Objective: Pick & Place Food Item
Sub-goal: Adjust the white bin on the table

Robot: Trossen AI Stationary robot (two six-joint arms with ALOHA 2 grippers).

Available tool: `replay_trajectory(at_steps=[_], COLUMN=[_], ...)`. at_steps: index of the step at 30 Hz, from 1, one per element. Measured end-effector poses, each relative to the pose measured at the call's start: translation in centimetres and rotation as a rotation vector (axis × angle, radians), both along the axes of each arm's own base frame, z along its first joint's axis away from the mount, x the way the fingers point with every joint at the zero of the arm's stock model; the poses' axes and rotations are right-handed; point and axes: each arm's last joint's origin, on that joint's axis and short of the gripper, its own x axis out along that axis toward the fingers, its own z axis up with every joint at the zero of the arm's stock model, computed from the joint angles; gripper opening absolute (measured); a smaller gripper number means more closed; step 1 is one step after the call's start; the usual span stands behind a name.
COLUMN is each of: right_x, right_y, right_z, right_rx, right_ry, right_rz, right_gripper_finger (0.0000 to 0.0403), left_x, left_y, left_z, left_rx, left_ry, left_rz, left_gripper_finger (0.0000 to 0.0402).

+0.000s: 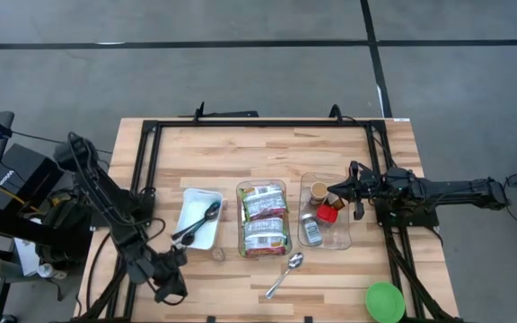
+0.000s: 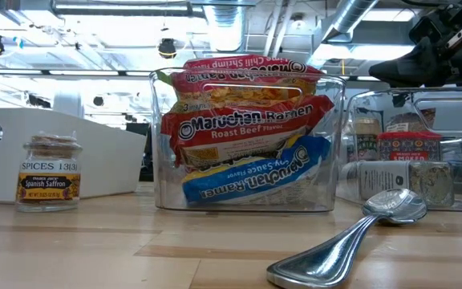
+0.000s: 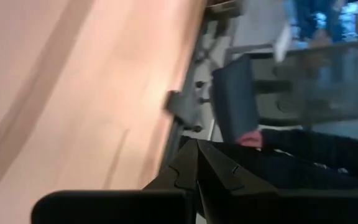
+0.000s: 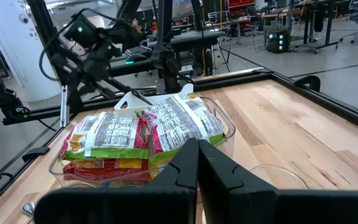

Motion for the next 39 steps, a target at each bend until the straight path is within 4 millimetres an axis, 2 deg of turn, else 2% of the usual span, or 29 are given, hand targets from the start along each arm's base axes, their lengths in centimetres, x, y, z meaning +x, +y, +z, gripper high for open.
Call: replay_trajectory(at_steps=[7, 11, 18, 24, 32, 39], right_x=[0.0, 0.0, 0.0, 0.0, 0.0, 0.0], right_y=[0.0, 0.0, 0.0, 0.0, 0.0, 0.0], right_z=[0.0, 0.0, 0.0, 0.0, 0.0, 0.0], right_rx=[0.000, 0.000, 0.000, 0.000, 0.000, 0.000], right_ry=[0.000, 0.000, 0.000, 0.000, 0.000, 0.000], right_rz=[0.000, 0.000, 0.000, 0.000, 0.000, 0.000], right_gripper_finger=[0.0001, 0.0001, 0.0001, 0.0001, 0.0001, 0.0001], left_x=[0.1, 0.3, 1.9, 2.9, 3.9, 5.8], left_y=[-0.4, -0.5, -1.4, -0.8, -0.1, -2.3], left_z=[-2.1, -2.7, -0.9, 0.4, -0.5, -0.6], left_rx=[-0.020, -0.045, 0.008, 0.135, 0.161, 0.247], left_ry=[0.157, 0.206, 0.230, 0.220, 0.279, 0.336], left_rz=[0.105, 0.192, 0.317, 0.444, 0.538, 0.570], left_gripper_finger=[0.0000, 0.0000, 0.0000, 0.0000, 0.0000, 0.0000])
